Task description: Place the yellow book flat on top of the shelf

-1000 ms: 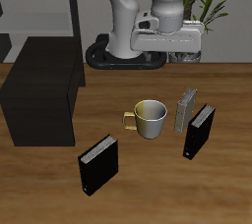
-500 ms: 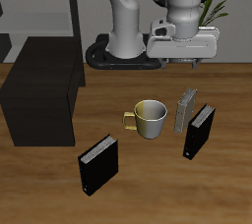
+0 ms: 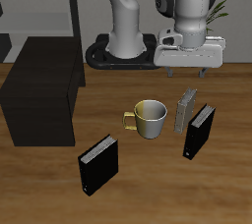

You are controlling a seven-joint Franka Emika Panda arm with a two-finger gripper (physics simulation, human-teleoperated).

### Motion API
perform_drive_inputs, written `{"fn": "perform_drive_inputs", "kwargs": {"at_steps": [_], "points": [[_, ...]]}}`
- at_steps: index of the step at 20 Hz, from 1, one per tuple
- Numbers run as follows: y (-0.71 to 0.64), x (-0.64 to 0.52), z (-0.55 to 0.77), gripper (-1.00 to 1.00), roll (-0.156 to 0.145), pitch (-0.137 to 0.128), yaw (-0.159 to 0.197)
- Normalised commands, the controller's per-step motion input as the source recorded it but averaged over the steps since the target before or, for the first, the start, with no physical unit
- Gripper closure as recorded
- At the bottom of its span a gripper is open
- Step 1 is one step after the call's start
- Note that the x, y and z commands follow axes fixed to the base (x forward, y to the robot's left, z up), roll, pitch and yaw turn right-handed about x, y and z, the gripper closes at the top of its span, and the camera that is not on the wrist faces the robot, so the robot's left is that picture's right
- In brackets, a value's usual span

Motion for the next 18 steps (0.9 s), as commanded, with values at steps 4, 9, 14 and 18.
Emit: {"fn": "perform_drive_inputs", "kwargs": {"at_steps": [4,9,14,18], "points": [[0.05,0.08,-0.24,-1.0,-0.02,-0.03,-0.023],[0.01,0.05,-0.2,-1.0,-0.01,-0.034,-0.026],[-0.05,-0.05,-0.22,-1.0,0.003,0.001,-0.014],[0.1,-0.05,-0.28,-1.0,0.027,0.033,-0.031]]}}
